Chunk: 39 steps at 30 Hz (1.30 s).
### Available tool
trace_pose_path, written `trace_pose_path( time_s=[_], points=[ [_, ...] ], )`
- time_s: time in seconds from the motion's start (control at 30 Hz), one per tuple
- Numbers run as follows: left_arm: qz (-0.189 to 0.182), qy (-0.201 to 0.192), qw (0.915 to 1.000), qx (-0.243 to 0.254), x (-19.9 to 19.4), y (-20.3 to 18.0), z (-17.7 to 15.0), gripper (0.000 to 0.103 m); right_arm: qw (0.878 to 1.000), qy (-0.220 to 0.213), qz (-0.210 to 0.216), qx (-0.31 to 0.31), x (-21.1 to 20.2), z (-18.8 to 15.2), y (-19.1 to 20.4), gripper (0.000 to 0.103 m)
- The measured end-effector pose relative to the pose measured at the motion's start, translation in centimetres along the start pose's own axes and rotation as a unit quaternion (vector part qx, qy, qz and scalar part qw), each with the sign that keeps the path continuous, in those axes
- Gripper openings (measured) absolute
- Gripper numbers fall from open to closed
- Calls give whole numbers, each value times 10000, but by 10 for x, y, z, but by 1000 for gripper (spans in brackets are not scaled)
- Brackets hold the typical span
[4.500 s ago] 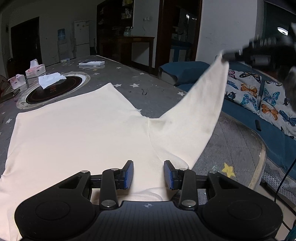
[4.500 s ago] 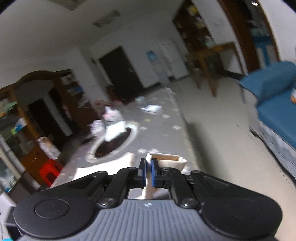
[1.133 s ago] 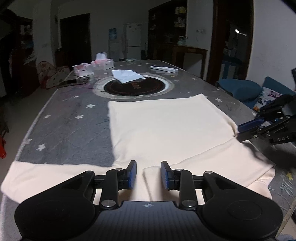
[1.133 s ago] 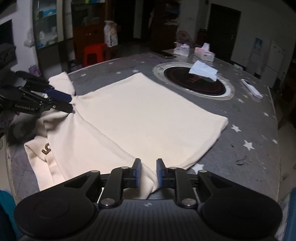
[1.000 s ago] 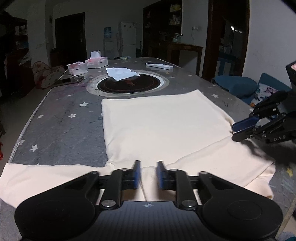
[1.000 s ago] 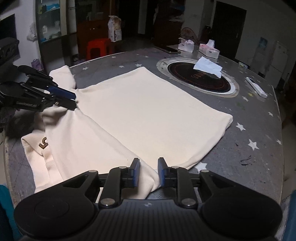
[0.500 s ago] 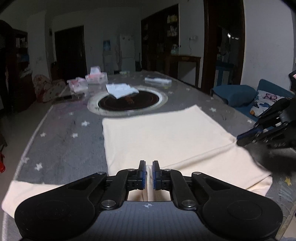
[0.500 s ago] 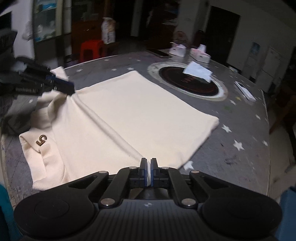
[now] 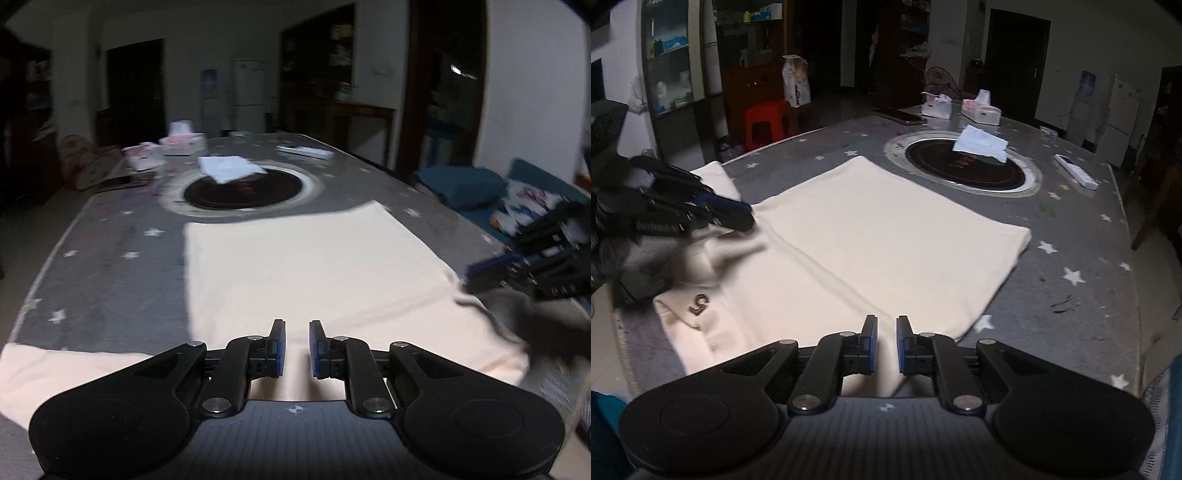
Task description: Fold clothes
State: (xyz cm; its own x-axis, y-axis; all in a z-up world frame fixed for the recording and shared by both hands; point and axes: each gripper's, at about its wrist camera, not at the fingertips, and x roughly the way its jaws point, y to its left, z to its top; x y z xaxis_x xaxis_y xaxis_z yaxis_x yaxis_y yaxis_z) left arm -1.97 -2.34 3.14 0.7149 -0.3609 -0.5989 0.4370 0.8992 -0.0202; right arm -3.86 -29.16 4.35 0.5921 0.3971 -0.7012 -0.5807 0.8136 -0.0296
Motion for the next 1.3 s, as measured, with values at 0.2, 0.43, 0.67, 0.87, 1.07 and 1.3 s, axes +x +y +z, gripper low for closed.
trace_pose_path(
  time_s=[0.2,0.43,0.67,0.87,1.07,1.3],
  points=[
    [-18,202,9998,58,7,-7,-17,15,9996,144,256,-47,-8,-16,21,17],
    [84,65,9997,-221,-12,-1,-23,16,9996,227,170,-67,-11,-28,31,21],
    [314,91,9984,-468,-22,14,-34,17,9996,107,240,39,-13,-22,35,27],
    [1004,-135,9888,-1096,-47,52,-40,17,9995,108,282,44,-11,-19,39,32],
    [2119,-148,9599,-1831,-60,105,-48,27,9994,103,339,41,-9,-15,44,36],
    [2977,-152,9262,-2310,-65,154,-57,41,9991,61,410,-50,-9,-9,51,37]
  ],
)
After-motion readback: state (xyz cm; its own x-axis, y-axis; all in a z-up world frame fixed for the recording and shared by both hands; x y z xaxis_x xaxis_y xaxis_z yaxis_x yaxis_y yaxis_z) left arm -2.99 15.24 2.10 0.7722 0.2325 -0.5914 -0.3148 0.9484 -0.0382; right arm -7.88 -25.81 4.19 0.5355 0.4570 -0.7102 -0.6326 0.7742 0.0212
